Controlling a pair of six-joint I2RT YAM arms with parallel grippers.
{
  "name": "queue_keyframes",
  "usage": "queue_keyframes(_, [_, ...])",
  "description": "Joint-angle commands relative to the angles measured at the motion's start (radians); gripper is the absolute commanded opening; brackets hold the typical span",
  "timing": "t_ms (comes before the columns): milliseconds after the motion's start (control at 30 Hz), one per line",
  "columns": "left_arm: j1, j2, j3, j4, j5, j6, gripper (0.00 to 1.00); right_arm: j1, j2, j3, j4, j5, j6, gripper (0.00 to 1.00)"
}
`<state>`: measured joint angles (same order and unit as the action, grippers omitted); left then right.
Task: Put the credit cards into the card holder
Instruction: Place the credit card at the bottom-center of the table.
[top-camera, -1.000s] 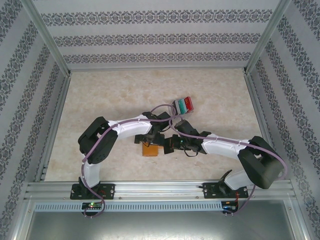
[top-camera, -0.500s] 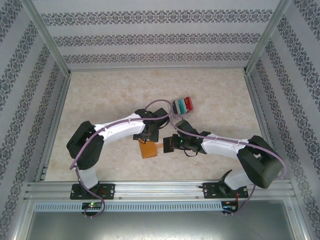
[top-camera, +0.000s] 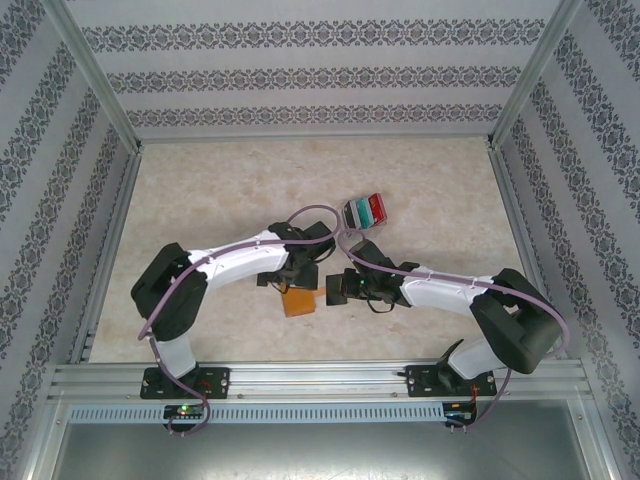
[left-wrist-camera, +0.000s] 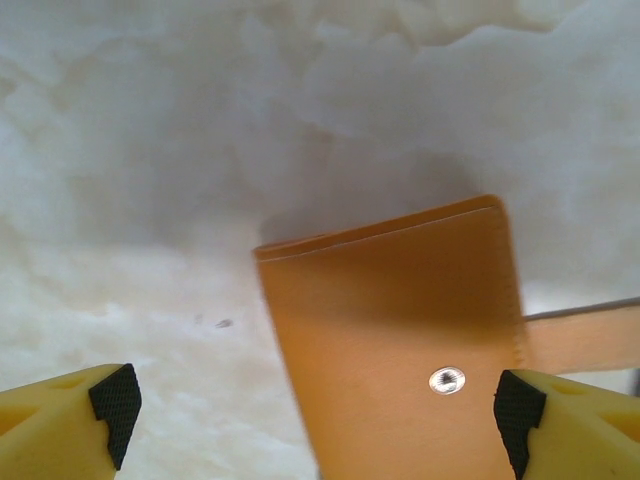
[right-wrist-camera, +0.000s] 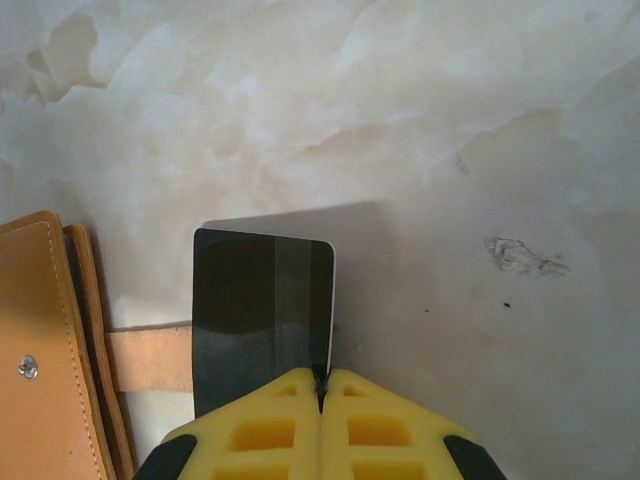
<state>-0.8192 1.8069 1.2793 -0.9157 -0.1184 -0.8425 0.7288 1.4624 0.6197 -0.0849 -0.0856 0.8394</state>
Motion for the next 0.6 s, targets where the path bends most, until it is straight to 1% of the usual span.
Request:
queue_keyframes(0, [-0.011, 0.065, 0.019, 0.018, 0.049, -0.053, 0.95, -0.001, 0.026, 0.000, -0.078, 0.053, 0.001, 0.00])
queue_keyframes(167, [-0.010, 0.076, 0.006, 0.073, 0.071, -0.048, 0.99, 0.001, 0.039, -0.003, -0.072, 0.050, 0.004, 0.00])
queue_keyframes(367, [-0.011, 0.089, 0.005, 0.094, 0.082, -0.031, 0.99, 0.000, 0.048, -0.002, -0.073, 0.049, 0.001, 0.00])
queue_keyframes(467, [-0.011, 0.094, 0.004, 0.066, 0.055, -0.042, 1.00, 0.001, 0.047, -0.003, -0.073, 0.054, 0.001, 0.00])
queue_keyframes(567, [-0.011, 0.092, -0.005, 0.042, 0.039, -0.049, 0.95, 0.000, 0.049, -0.002, -0.076, 0.057, 0.001, 0.00])
